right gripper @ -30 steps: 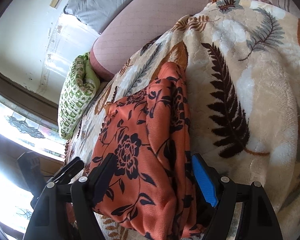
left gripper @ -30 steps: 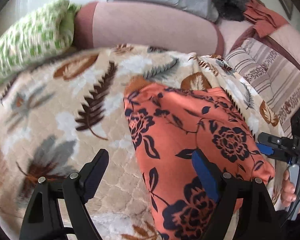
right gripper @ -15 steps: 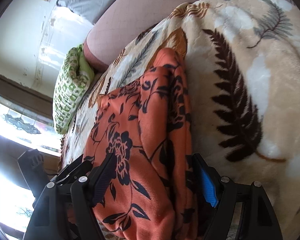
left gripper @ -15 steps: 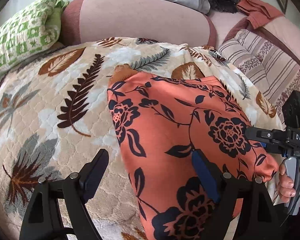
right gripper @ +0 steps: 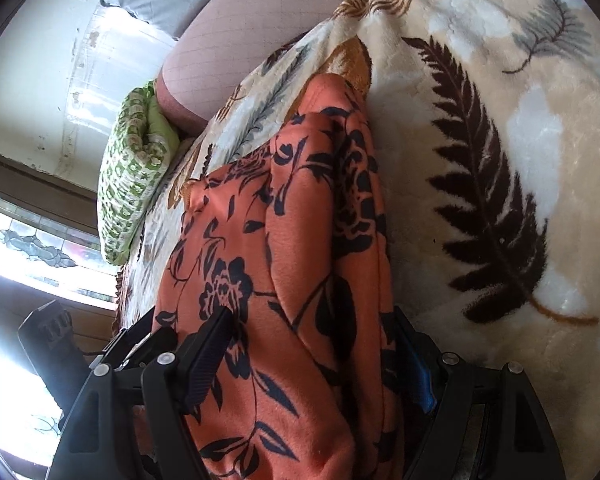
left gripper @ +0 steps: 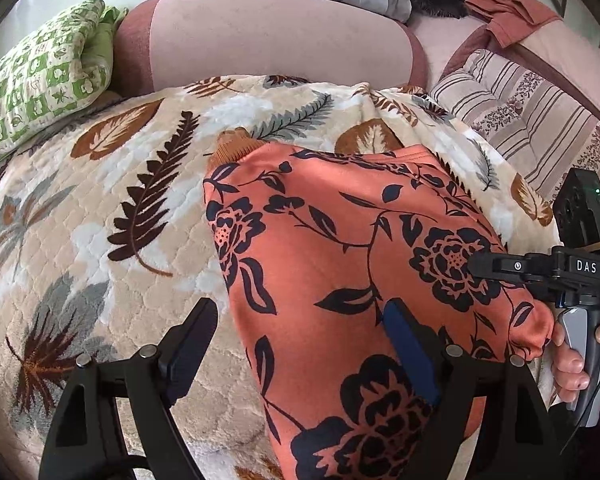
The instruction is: Fold small clothes
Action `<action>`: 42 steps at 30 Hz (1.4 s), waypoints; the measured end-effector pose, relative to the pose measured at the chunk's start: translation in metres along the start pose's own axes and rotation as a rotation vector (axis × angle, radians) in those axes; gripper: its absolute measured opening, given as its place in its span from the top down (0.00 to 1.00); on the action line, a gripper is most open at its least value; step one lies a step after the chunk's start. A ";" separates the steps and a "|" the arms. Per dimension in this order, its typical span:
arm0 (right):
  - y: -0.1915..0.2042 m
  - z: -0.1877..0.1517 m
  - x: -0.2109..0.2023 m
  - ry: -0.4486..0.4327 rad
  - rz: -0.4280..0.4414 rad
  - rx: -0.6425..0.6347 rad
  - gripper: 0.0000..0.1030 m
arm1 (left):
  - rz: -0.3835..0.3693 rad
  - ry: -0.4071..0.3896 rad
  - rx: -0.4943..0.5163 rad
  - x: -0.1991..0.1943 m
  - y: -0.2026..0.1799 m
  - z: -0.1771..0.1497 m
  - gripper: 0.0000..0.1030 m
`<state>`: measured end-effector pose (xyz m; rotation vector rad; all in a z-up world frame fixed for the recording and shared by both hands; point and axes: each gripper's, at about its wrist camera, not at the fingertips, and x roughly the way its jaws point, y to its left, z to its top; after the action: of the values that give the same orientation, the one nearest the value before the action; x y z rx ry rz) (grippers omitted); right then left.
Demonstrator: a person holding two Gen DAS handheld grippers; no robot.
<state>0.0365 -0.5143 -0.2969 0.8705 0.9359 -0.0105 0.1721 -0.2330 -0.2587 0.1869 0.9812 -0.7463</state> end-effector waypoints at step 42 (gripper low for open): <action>0.127 -0.033 0.021 -0.105 0.127 -0.218 0.59 | 0.019 -0.123 -0.145 -0.078 0.067 -0.002 0.66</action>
<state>0.0724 -0.4006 -0.2392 0.7181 0.7664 0.1517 0.1887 -0.1444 -0.2090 0.0239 0.9112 -0.6584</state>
